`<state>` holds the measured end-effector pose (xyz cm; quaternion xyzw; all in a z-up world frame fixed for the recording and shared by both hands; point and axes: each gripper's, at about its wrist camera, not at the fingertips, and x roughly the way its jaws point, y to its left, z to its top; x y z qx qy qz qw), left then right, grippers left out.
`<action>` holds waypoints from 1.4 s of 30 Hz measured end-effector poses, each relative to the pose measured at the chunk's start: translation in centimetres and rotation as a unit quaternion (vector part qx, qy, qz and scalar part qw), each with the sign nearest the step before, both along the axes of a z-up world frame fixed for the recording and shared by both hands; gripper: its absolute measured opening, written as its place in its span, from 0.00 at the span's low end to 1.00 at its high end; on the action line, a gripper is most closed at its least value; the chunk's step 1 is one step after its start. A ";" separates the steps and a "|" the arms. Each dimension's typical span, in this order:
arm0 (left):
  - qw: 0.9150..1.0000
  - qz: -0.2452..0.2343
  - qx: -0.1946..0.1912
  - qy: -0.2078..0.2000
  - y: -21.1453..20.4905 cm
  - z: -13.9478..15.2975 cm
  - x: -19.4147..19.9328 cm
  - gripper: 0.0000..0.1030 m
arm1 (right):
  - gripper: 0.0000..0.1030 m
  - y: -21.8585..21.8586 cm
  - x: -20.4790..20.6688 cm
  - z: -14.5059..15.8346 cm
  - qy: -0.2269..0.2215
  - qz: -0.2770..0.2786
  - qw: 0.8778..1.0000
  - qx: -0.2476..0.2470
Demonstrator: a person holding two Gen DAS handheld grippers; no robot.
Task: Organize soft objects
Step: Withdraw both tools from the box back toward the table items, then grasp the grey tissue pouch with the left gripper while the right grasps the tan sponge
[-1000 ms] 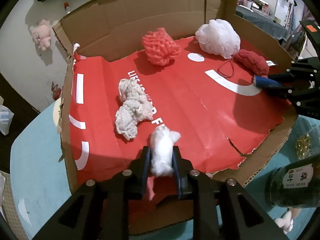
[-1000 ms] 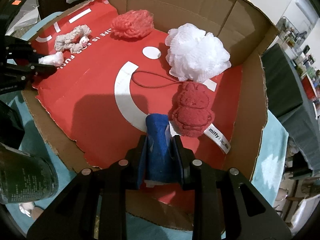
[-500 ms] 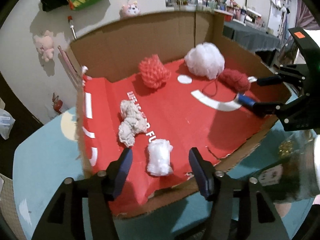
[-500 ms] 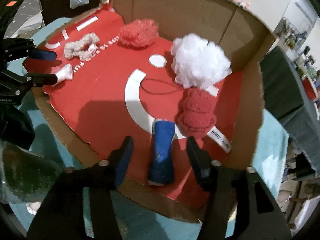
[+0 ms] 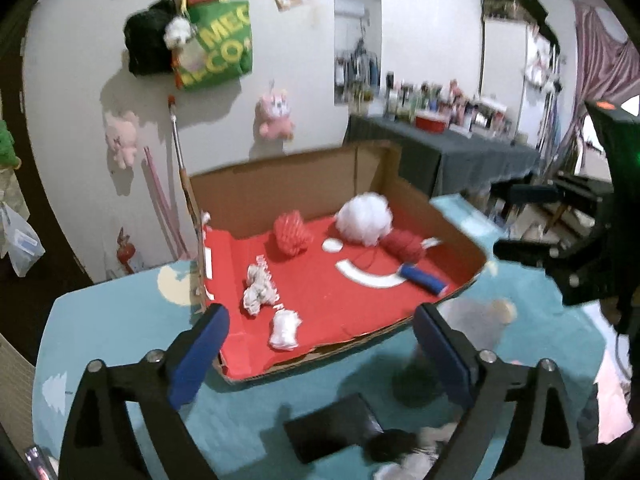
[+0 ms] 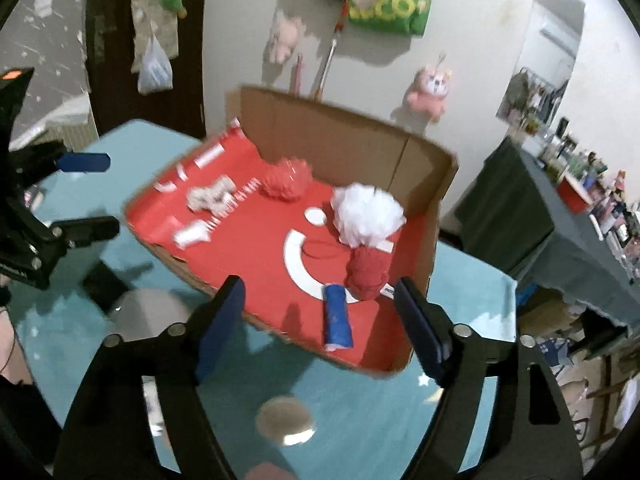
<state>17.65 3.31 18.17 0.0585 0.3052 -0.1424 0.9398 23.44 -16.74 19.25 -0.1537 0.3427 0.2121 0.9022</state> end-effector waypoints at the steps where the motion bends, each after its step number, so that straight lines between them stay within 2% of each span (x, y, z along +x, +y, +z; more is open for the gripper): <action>1: 1.000 0.002 -0.005 -0.010 0.0 0.5 -1.0 0.96 | 0.84 0.0 -1.2 0.6 -0.011 0.000 1.000 0.006; 5: 0.999 0.003 -0.029 -0.044 -0.4 1.7 -4.6 1.00 | 0.85 0.1 -5.5 2.5 -0.054 -0.003 0.998 0.019; 11: 0.995 0.023 -0.053 -0.080 -0.8 1.9 -9.5 1.00 | 0.87 -0.7 -11.5 3.5 -0.091 -0.029 0.994 0.055; 15: 0.993 0.039 -0.058 -0.095 -1.0 1.0 -11.8 1.00 | 0.88 -0.9 -15.4 2.8 -0.128 -0.049 0.989 0.059; 21: 0.989 0.072 -0.057 -0.113 -1.7 -1.4 -14.7 1.00 | 0.91 -1.2 -19.0 0.5 -0.143 -0.079 0.983 0.081; 24: 0.990 0.078 -0.061 -0.104 -1.8 -3.3 -15.4 1.00 | 0.91 -1.7 -20.0 -0.9 -0.143 -0.095 0.981 0.093; 29: 0.993 0.081 -0.056 -0.070 -2.4 -6.5 -15.5 1.00 | 0.91 -2.4 -20.5 -4.2 -0.116 -0.108 0.980 0.121; 34: 0.994 0.092 -0.049 -0.045 -2.7 -9.5 -15.4 1.00 | 0.91 -2.6 -20.8 -7.5 -0.099 -0.131 0.979 0.119; 42: 0.994 0.099 -0.031 -0.019 -3.1 -12.4 -15.1 1.00 | 0.91 -2.3 -20.5 -11.5 -0.064 -0.147 0.982 0.103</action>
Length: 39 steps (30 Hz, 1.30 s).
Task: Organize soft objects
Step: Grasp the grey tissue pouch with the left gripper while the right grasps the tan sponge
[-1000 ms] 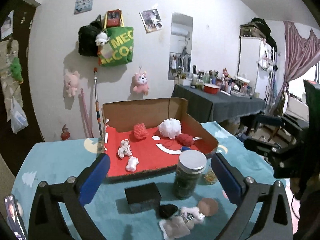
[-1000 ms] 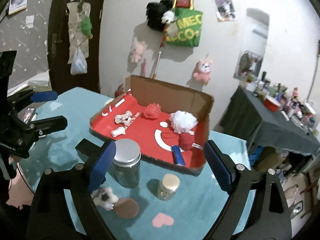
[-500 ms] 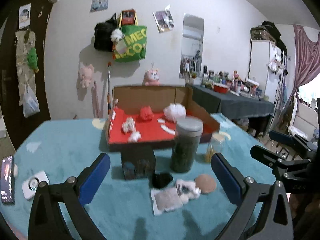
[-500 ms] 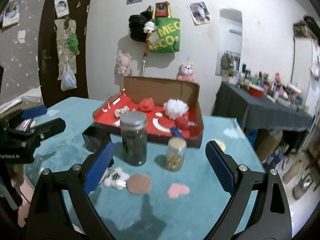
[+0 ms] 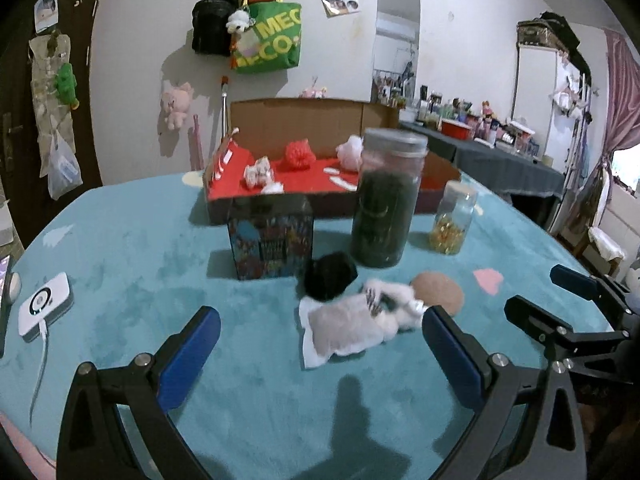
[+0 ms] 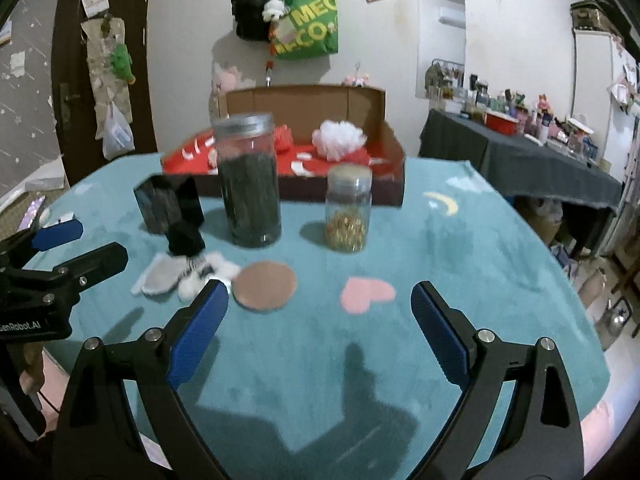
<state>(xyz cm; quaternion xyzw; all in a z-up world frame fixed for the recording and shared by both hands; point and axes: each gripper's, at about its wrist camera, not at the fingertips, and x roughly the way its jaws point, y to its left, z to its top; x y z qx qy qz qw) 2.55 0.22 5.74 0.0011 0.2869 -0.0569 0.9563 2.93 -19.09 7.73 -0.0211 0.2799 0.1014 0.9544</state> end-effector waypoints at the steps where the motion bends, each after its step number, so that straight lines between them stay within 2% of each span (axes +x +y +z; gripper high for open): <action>1: 1.000 0.000 0.002 0.004 0.0 -0.3 0.1 1.00 | 0.91 0.1 0.0 -0.5 0.006 0.002 1.000 0.000; 7: 1.000 0.003 0.005 0.022 0.1 -1.4 0.6 1.00 | 0.91 0.4 0.1 -1.7 0.020 0.005 1.000 -0.002; 21: 0.998 -0.005 0.007 0.058 0.1 -2.2 2.6 1.00 | 0.91 0.9 1.4 -2.3 0.039 0.017 0.999 -0.004; 28: 0.996 -0.014 0.000 0.089 0.5 -2.7 4.5 0.99 | 0.91 1.3 4.0 -2.7 0.074 0.038 0.997 0.001; 31: 0.993 -0.026 -0.014 0.110 0.9 -2.9 5.2 0.93 | 0.91 1.6 5.1 -2.8 0.088 0.051 0.995 0.002; 33: 0.992 -0.032 -0.010 0.124 0.9 -3.1 5.6 0.88 | 0.91 2.0 5.7 -2.9 0.097 0.061 0.993 -0.002; 37: 0.990 -0.041 -0.003 0.132 1.1 -3.0 5.9 0.86 | 0.91 3.2 6.8 -2.9 0.108 0.081 0.990 -0.028; 39: 0.990 -0.043 0.001 0.135 1.2 -2.9 6.0 0.82 | 0.91 3.8 7.3 -2.9 0.111 0.089 0.989 -0.039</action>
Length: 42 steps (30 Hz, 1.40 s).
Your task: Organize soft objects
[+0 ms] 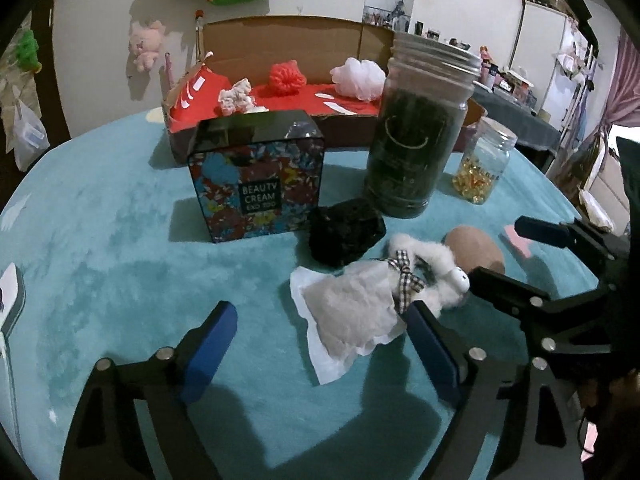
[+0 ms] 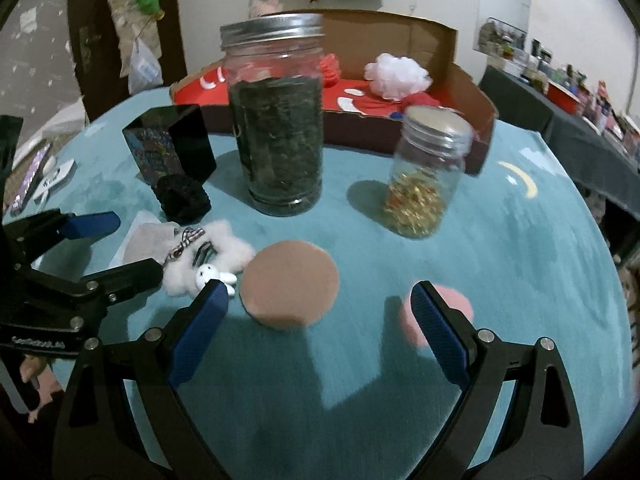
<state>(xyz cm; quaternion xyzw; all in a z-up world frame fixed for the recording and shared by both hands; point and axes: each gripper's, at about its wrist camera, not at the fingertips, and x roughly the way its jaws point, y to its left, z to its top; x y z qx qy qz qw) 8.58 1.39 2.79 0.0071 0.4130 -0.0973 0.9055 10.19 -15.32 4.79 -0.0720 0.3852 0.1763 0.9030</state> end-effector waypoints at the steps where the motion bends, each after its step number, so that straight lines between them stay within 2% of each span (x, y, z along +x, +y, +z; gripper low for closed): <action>1: 1.000 -0.001 0.002 0.001 0.1 0.0 0.1 0.81 | 0.91 0.3 0.3 -0.1 0.003 0.004 1.000 -0.005; 3: 1.000 -0.003 -0.001 0.004 0.3 0.1 0.3 0.81 | 0.90 0.6 0.8 -0.3 0.011 0.007 1.000 -0.010; 7: 1.000 -0.005 0.002 0.006 0.5 0.1 0.6 0.77 | 0.89 -0.2 1.5 -0.6 0.040 0.009 0.999 0.020; 10: 1.000 -0.010 0.004 0.006 0.4 0.1 0.7 0.75 | 0.81 -0.8 1.7 -0.7 0.052 0.005 0.998 0.038; 13: 1.000 -0.013 0.008 0.002 0.3 0.0 0.8 0.66 | 0.80 -0.8 1.8 -0.7 0.054 0.009 0.998 0.039; 15: 1.000 -0.015 0.010 -0.004 0.3 0.0 0.7 0.46 | 0.74 -0.4 1.6 -0.6 0.052 0.016 0.998 0.036; 16: 1.000 -0.016 0.009 -0.005 0.2 0.1 0.7 0.41 | 0.65 -0.2 1.6 -0.6 0.049 0.022 0.998 0.034; 17: 1.000 -0.020 0.007 -0.003 0.2 0.2 0.7 0.33 | 0.51 0.1 1.4 -0.6 0.047 0.031 0.998 0.030; 18: 1.000 -0.026 0.003 -0.001 0.1 0.4 0.7 0.27 | 0.45 0.4 1.3 -0.6 0.044 0.041 0.998 0.028; 20: 0.999 -0.037 -0.001 -0.001 -0.3 0.7 0.5 0.26 | 0.23 0.7 0.8 -0.4 0.036 0.057 0.997 0.030; 23: 0.998 -0.059 -0.010 -0.004 -1.0 1.3 0.0 0.26 | 0.16 0.8 0.3 -0.3 0.030 0.060 0.997 0.035; 31: 0.995 -0.099 -0.029 -0.013 -3.0 2.4 0.5 0.26 | 0.15 -0.5 -0.6 1.6 0.015 0.053 0.995 0.078; 42: 0.992 -0.116 -0.036 -0.023 -4.1 2.9 1.4 0.26 | 0.15 -0.6 -0.8 2.3 0.009 0.059 0.995 0.078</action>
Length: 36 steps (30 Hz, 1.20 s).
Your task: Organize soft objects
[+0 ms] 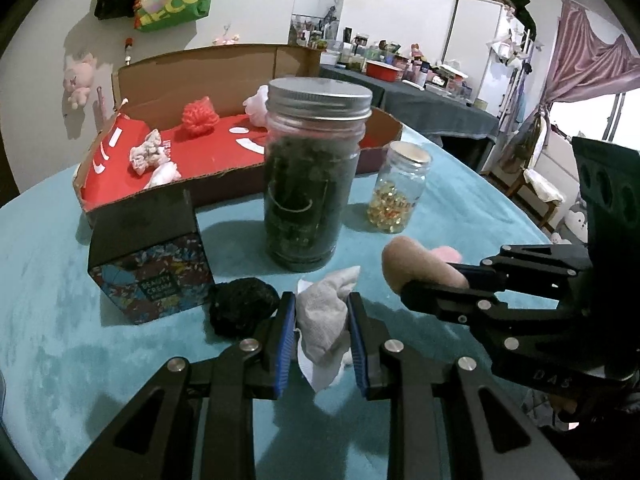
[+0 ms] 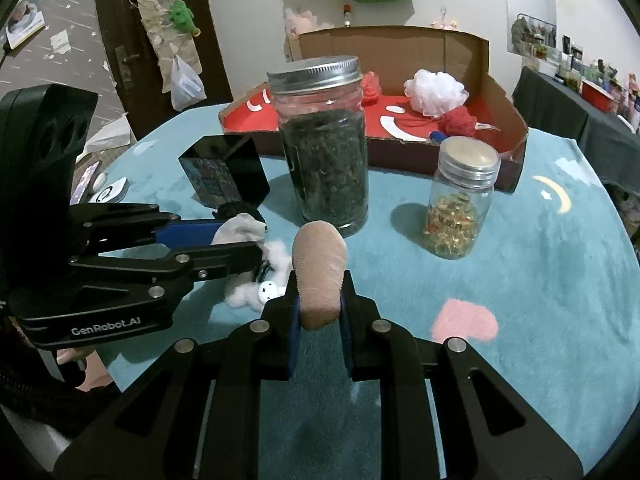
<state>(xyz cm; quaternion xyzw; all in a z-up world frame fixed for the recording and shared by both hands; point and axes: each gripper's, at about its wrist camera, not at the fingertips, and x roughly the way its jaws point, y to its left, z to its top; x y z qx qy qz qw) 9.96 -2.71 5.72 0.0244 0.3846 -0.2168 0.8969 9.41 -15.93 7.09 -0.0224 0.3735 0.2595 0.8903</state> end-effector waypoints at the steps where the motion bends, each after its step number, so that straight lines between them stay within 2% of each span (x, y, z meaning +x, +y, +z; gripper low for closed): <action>1: 1.000 0.000 0.000 0.000 0.0 0.0 0.0 0.26 | 0.15 0.0 0.0 0.0 0.000 -0.001 1.000 -0.001; 12: 1.000 0.010 -0.002 -0.007 0.6 0.5 -0.2 0.26 | 0.15 -0.6 0.0 0.2 0.000 -0.007 1.000 0.004; 21: 0.999 0.047 -0.004 -0.021 3.4 1.8 -0.1 0.26 | 0.15 -2.4 0.5 1.1 -0.012 -0.036 0.999 0.004; 31: 0.996 0.073 0.011 -0.046 6.0 4.0 1.2 0.26 | 0.16 -4.8 2.1 3.5 -0.044 -0.065 0.997 -0.001; 36: 0.997 0.056 0.025 -0.051 6.3 5.2 2.8 0.26 | 0.16 -5.6 3.6 4.8 -0.051 -0.062 0.997 -0.003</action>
